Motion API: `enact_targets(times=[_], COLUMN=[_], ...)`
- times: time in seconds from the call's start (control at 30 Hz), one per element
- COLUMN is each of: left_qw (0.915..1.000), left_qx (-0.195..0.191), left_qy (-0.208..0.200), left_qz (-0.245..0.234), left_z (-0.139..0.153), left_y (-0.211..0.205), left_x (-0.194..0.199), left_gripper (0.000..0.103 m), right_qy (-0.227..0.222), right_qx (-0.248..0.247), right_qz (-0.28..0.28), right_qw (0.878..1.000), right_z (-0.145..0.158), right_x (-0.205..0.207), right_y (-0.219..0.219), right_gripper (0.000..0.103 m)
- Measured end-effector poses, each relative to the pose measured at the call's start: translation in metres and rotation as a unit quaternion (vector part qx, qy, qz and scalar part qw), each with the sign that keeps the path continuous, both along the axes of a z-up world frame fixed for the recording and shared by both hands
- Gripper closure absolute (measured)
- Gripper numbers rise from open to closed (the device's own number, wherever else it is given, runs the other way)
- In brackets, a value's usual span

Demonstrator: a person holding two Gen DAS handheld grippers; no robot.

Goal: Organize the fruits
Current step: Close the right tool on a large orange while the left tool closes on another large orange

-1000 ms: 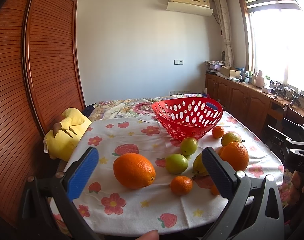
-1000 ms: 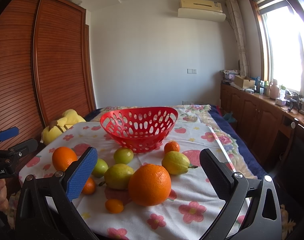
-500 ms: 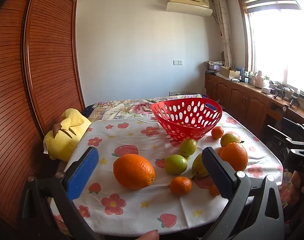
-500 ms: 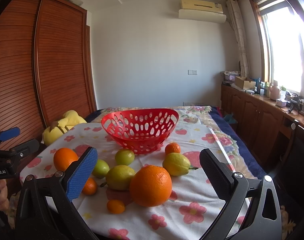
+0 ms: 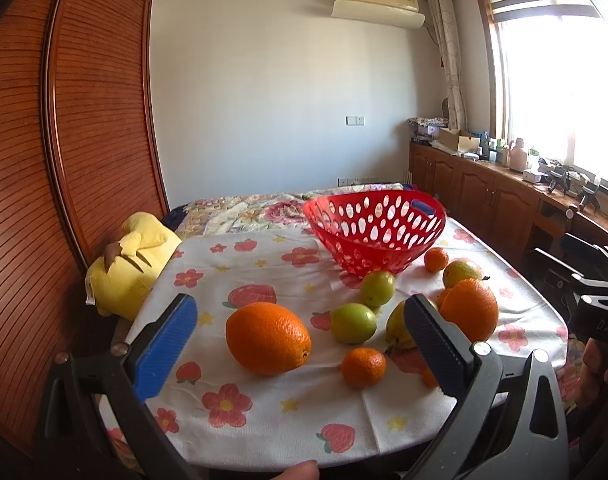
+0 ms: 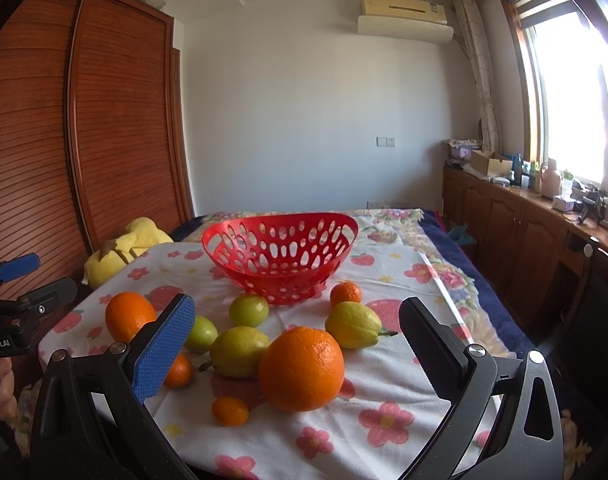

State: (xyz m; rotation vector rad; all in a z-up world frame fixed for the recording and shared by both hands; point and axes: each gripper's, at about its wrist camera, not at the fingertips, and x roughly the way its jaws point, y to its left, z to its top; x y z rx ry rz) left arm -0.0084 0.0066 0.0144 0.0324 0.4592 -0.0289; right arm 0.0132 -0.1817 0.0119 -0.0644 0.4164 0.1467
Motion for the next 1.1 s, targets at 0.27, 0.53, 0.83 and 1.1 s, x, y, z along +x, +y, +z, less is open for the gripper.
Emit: enact_targets(times=[0.27,0.53,0.83,1.1], left_qw=[0.9989,0.9967,0.9934,0.9905], left_qx=[-0.004,-0.018,-0.020,-0.021], left_qy=[0.046,0.078,0.111,0.131], left_qz=[0.001,-0.010,-0.020,-0.035], left_z=[-0.032,-0.054,-0.071,-0.078], left_y=[0.009,0.020,0.031,0.036], left_x=[0.018,0.031,0.046,0.058], left_gripper=[0.000,0.000,0.000,0.001], right_qy=[0.039,0.079,0.129,0.156], right_qx=[0.000,-0.007,-0.011,-0.019], right_qz=[0.012,0.019,0.032,0.046], right_qw=[0.999,0.997,0.991,0.987], right_z=[-0.024,-0.047,-0.072,-0.083], right_x=[0.019,0.036,0.055,0.063], right_y=[-0.007,-0.011,-0.020,-0.013], right_gripper=[0.000,0.002,0.004,0.004])
